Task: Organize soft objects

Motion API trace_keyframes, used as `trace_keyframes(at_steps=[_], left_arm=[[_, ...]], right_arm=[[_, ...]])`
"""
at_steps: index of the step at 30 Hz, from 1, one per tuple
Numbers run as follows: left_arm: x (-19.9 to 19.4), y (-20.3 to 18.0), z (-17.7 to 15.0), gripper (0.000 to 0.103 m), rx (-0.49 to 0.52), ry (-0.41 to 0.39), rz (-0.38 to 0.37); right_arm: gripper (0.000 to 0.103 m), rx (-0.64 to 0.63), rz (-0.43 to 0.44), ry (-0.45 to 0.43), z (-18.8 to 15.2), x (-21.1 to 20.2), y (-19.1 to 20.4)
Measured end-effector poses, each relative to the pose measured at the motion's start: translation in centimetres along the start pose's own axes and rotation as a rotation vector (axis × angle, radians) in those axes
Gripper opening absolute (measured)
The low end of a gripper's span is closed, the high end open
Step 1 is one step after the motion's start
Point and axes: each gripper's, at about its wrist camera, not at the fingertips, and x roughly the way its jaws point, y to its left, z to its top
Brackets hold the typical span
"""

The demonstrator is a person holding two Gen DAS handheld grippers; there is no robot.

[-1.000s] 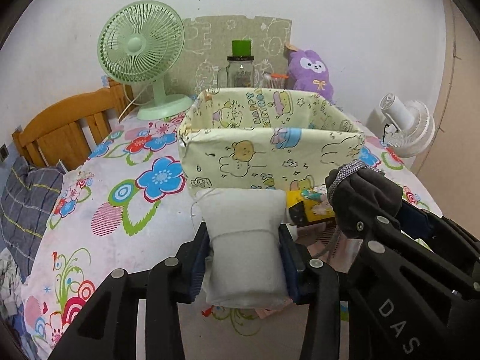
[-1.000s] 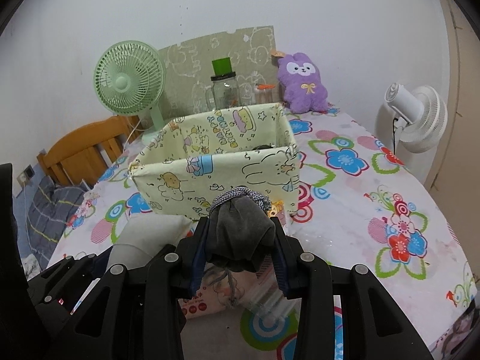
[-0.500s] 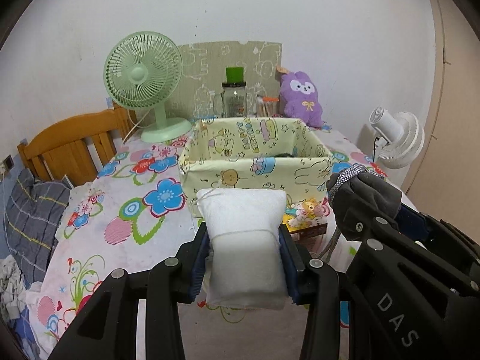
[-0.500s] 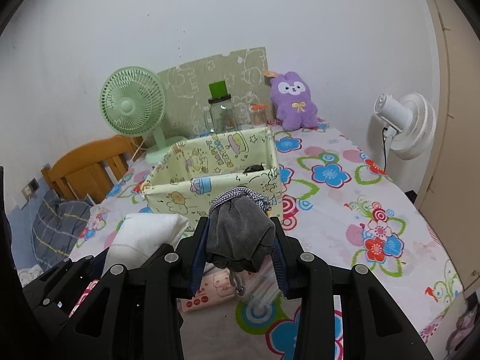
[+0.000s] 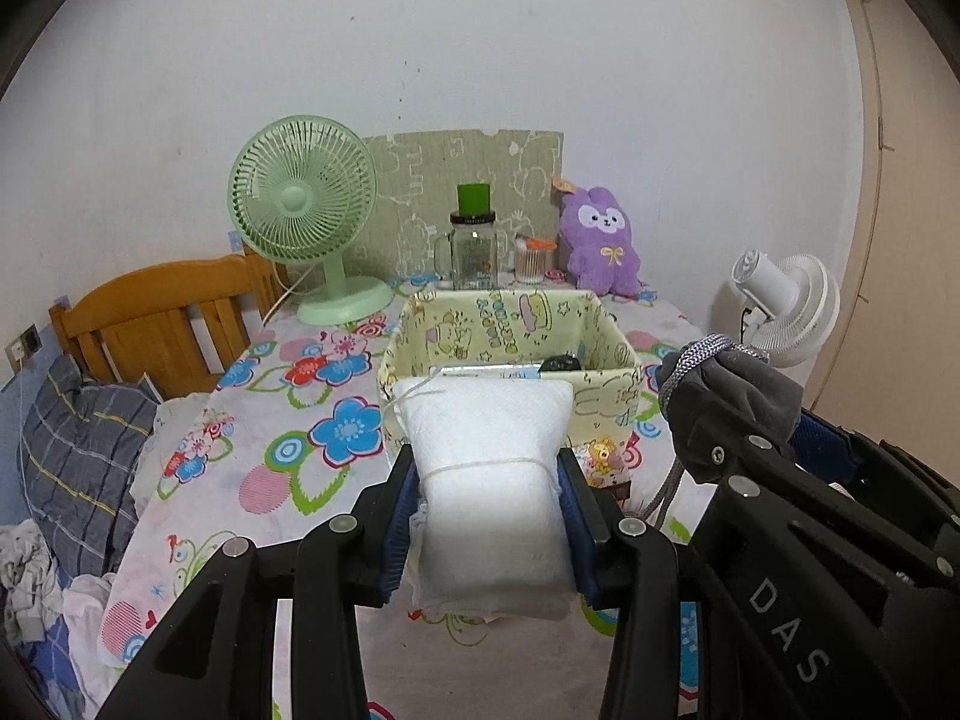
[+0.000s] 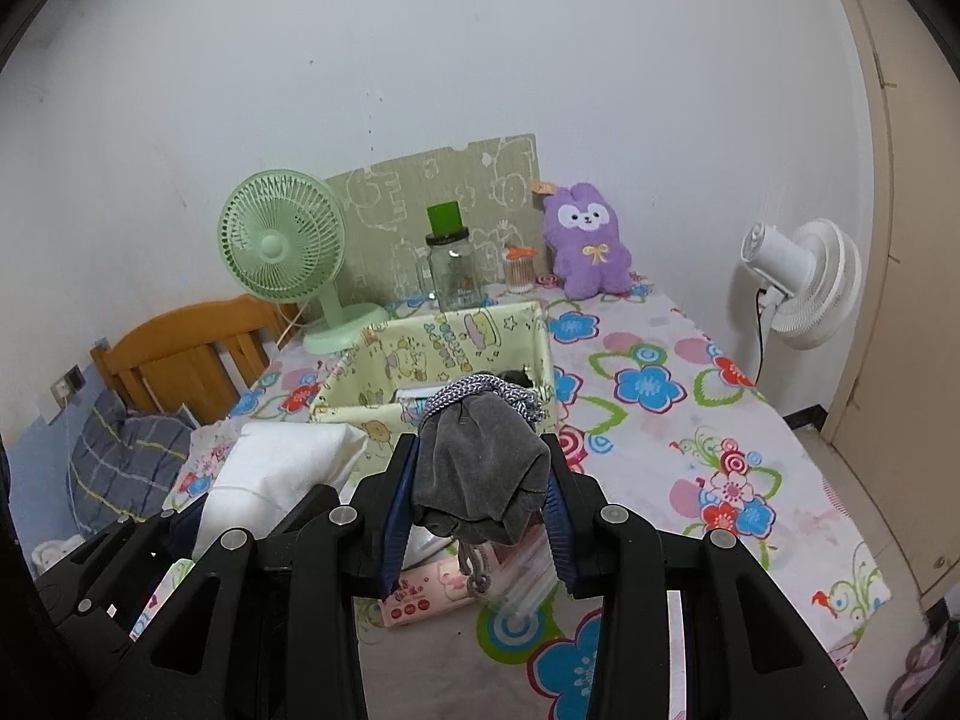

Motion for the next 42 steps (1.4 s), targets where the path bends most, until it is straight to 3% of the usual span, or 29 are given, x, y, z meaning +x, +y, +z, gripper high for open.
trace_keyframes(at_steps=[19,42], left_arm=[[-0.2,0.4,3.3,0.044,0.012,-0.048,-0.004],[5.2,1.1,7.5,0.044,-0.003,-0.047,-0.011]], right_arm=[[0.042,-0.011,-0.019,-0.034,3.4,-0.1,0.7],[0.042,-0.028,0.007,-0.027,7.8,5.7,0.9]])
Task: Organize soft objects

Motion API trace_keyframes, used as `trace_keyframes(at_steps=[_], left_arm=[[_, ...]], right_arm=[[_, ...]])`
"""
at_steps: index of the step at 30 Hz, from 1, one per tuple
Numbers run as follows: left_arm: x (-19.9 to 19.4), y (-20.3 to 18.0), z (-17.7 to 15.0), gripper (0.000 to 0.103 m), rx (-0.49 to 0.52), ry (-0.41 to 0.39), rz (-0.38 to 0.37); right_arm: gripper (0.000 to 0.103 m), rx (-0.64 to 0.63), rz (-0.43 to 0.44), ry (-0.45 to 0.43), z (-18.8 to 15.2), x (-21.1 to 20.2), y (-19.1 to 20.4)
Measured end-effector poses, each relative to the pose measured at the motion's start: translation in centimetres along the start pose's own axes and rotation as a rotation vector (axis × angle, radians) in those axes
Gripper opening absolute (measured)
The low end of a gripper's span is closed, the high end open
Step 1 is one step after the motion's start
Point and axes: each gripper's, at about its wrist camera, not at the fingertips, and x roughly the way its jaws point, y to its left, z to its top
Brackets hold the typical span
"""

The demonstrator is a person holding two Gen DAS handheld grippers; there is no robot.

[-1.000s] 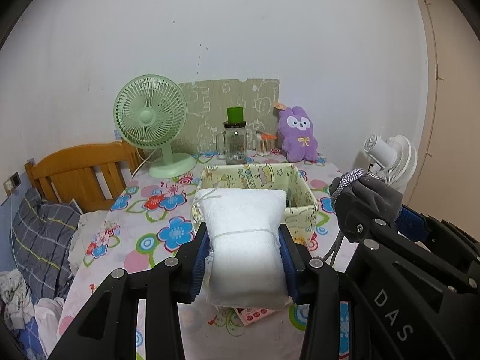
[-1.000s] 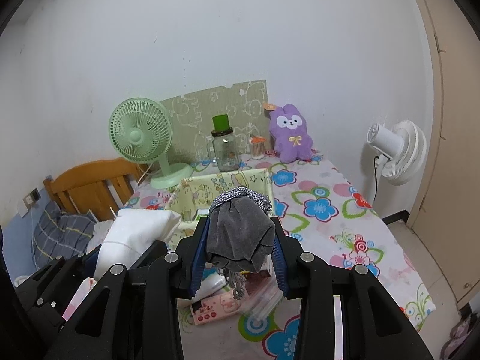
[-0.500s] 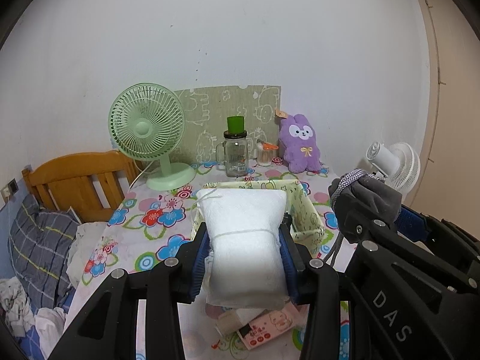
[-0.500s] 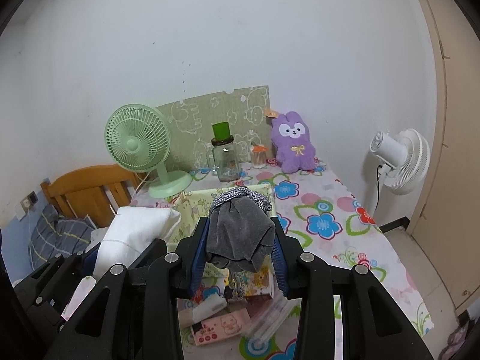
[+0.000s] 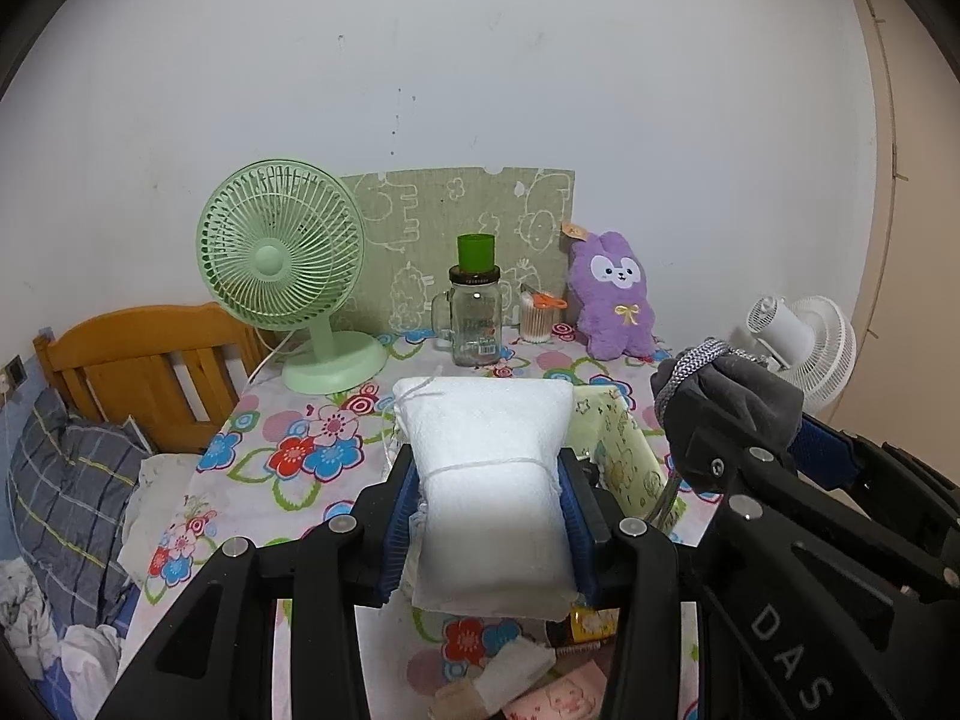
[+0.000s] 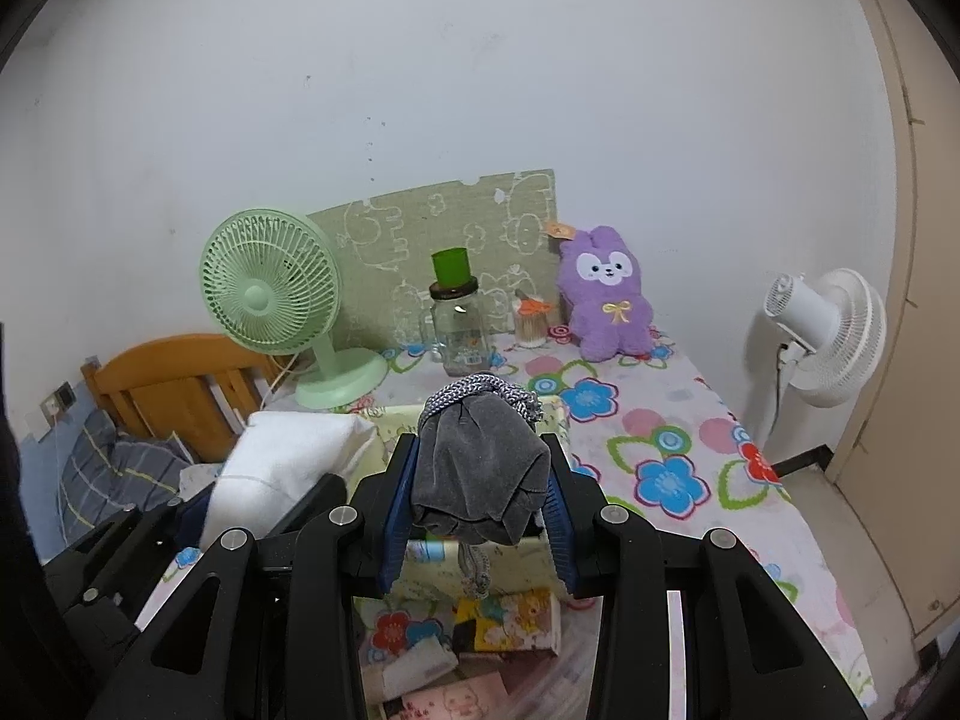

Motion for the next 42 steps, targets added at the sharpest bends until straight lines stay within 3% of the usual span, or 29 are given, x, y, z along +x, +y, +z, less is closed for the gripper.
trace_keyframes(at_steps=[20,23,29,31,33,42], left_arm=[[7.4,1.1,1.8,0.046,-0.049,0.067,-0.002],[8.6,1.2,1.7,0.056,-0.059,0.077,-0.001],[10.8,1.5,1.2,0.063,-0.064,0.130,-0.010],[11.5,1.6,0.9,0.069,-0.063,0.151,-0.007],[12.0,1.7,0.6,0.082,-0.058,0.168,-0.022],[13.3,2.3,-0.1,0.091,-0.061,0.193,-0.023]], right_arm=[[0.042,-0.027,0.011,0.033,2.1,7.7,0.0],[0.042,-0.027,0.018,0.046,2.0,8.9,-0.1],[0.042,-0.027,0.032,0.082,1.7,11.3,-0.4],[0.042,-0.029,0.039,0.097,1.4,12.1,-0.4],[0.042,-0.034,0.042,0.110,1.2,12.9,-0.3],[0.042,-0.048,0.064,0.157,0.3,15.6,0.2]])
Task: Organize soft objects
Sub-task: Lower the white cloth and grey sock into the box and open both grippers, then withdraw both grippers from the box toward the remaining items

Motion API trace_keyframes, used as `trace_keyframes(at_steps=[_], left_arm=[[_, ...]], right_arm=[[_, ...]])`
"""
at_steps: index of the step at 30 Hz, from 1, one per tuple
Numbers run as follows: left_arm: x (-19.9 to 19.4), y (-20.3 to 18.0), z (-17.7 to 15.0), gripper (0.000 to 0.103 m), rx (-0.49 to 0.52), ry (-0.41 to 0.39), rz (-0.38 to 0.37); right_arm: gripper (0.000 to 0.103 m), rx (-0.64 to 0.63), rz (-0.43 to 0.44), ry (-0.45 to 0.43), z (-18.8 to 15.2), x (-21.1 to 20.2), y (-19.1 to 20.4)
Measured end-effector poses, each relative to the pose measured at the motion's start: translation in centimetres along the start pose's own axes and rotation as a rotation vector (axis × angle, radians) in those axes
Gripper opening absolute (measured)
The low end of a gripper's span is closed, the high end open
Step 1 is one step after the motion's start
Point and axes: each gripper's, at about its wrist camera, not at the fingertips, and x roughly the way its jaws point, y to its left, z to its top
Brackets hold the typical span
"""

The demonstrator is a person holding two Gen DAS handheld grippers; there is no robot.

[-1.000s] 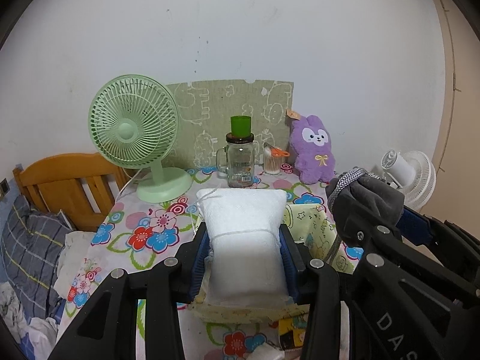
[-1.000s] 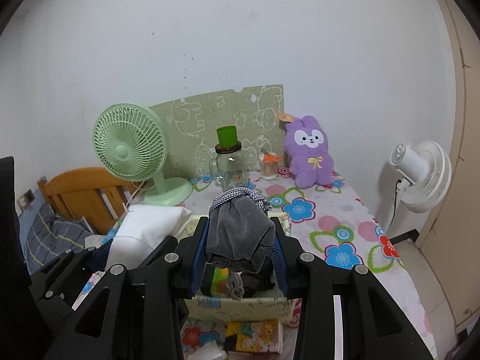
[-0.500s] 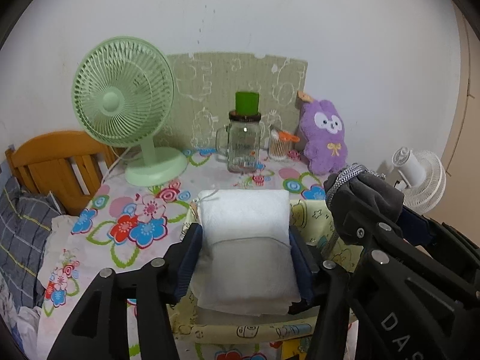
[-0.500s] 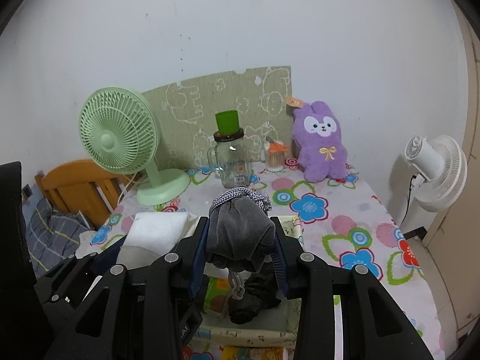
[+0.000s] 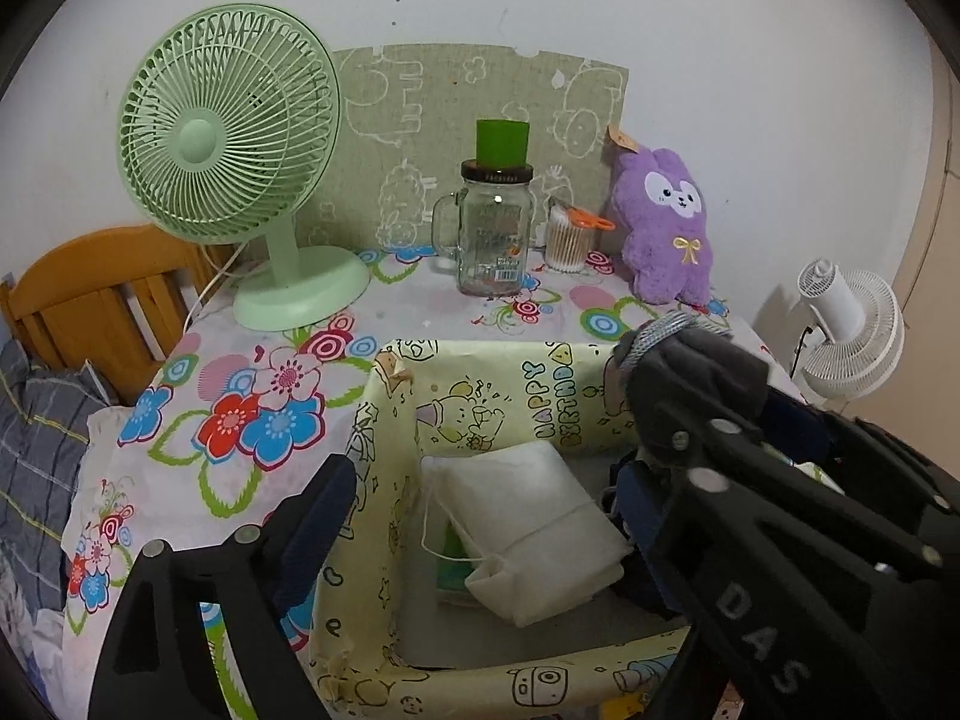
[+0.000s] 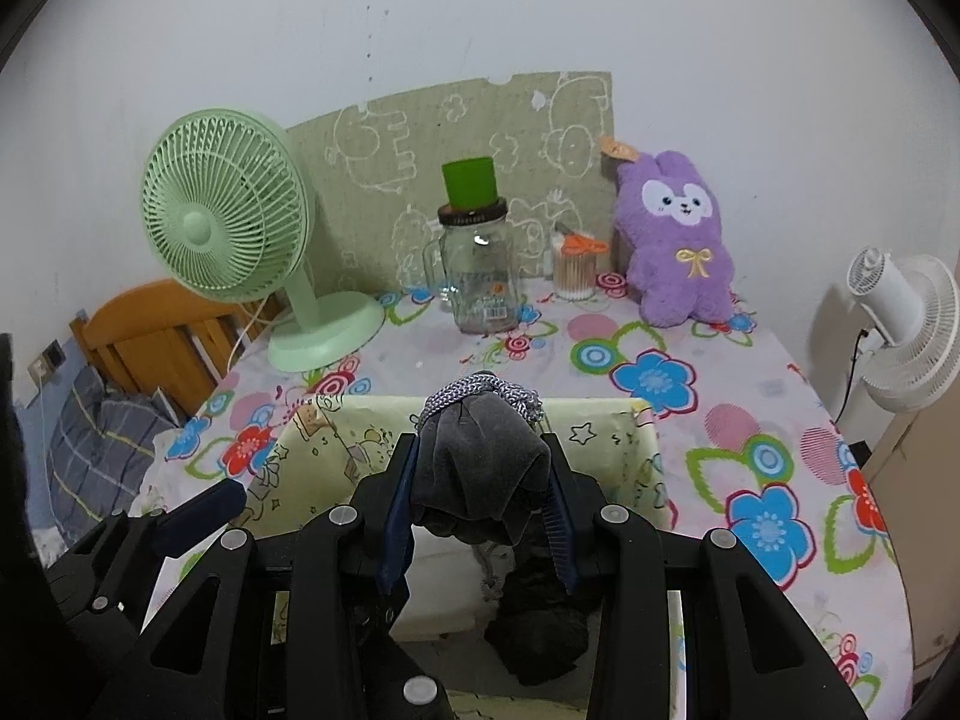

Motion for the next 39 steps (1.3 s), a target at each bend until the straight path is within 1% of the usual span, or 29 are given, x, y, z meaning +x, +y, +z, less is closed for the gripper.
trace_keyframes(at_steps=[3,6,7,8,10,14,21,29,39], left_arm=[[0.0,0.0,0.0,0.091,0.004,-0.001,0.006],[0.1,0.1,0.0,0.091,0.007,-0.007,0.028],[0.2,0.1,-0.1,0.091,0.008,-0.010,0.035],[0.2,0.1,-0.1,0.091,0.009,-0.012,0.040],[0.4,0.1,-0.1,0.094,0.007,-0.009,0.046],[0.7,0.2,0.0,0.096,0.001,0.001,0.038],[0.2,-0.1,0.0,0.099,0.011,0.001,0.027],[-1.1,-1.2,0.1,0.102,0.041,-0.031,0.028],[-3.8,-2.1,0.0,0.101,0.072,-0.071,0.035]], right_arm=[[0.045,0.004,0.007,0.012,0.1,0.8,0.0],[0.050,-0.005,-0.003,0.017,0.0,1.4,0.1],[0.058,-0.007,-0.004,0.018,0.0,1.6,0.1],[0.071,-0.007,-0.005,0.019,0.0,1.7,0.1],[0.084,-0.007,-0.008,0.015,0.0,1.8,0.0],[0.092,-0.011,-0.022,0.014,0.0,1.7,0.1],[0.094,-0.014,-0.042,0.019,0.1,1.0,0.0],[0.095,0.001,-0.062,0.002,0.0,-0.7,-0.6],[0.096,0.001,-0.081,-0.026,-0.1,-3.8,-0.7]])
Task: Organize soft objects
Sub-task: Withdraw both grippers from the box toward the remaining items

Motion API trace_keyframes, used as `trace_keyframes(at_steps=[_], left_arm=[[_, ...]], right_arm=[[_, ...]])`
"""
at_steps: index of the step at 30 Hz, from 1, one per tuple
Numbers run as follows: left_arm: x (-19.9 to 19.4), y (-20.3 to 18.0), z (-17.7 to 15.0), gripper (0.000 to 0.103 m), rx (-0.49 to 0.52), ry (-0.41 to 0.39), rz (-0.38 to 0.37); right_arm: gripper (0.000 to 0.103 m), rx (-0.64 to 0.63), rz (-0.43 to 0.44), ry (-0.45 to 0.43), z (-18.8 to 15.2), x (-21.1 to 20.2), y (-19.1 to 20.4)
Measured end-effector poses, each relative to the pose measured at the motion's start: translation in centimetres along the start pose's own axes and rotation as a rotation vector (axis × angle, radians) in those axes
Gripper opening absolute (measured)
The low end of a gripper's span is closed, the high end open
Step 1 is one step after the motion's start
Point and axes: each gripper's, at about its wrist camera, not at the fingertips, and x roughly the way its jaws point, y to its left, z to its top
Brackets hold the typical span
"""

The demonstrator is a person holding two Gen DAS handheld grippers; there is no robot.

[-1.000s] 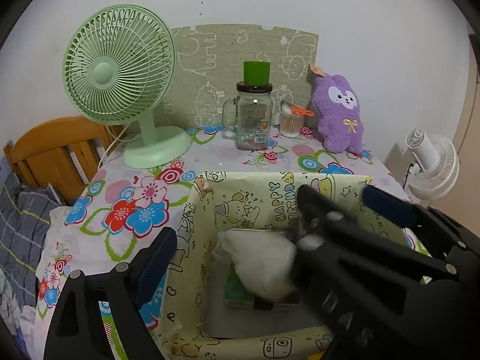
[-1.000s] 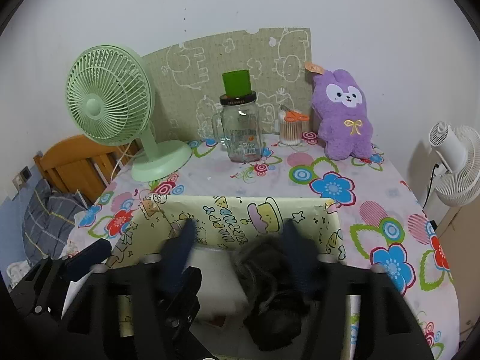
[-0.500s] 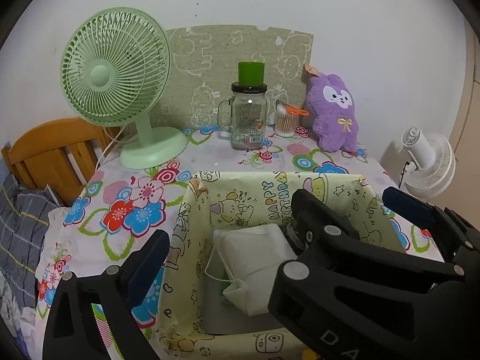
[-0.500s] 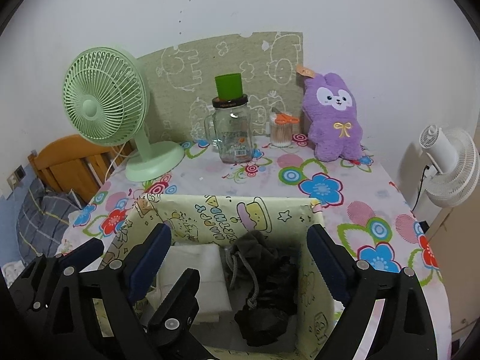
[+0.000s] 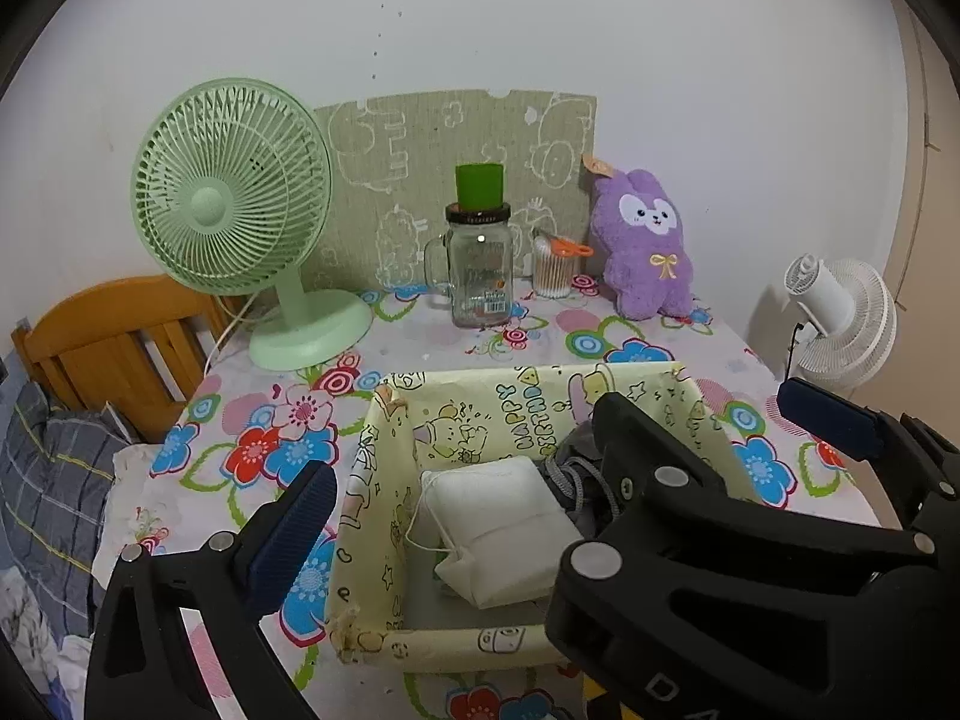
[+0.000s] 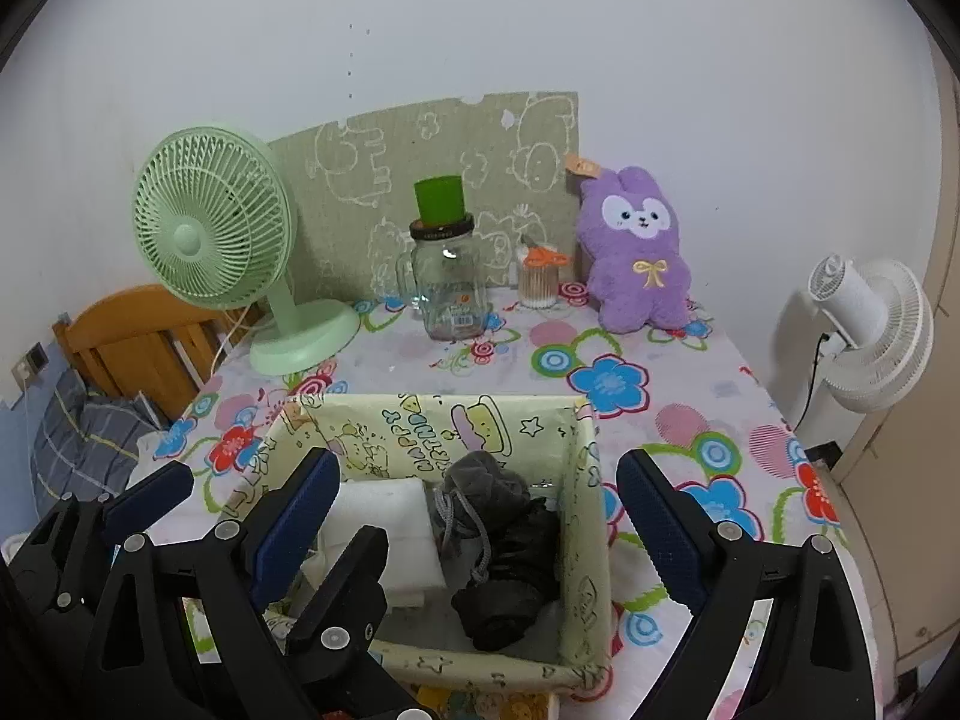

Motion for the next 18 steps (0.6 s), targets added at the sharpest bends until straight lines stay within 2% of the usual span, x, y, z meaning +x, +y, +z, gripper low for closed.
trace_keyframes(at_steps=[18], left_arm=[[-5.2,-0.4,-0.4,0.101,0.013,-0.084,-0.005]], right_arm=[[0.100,0.016,-0.016,-0.089,-0.4,-5.9,0.0]])
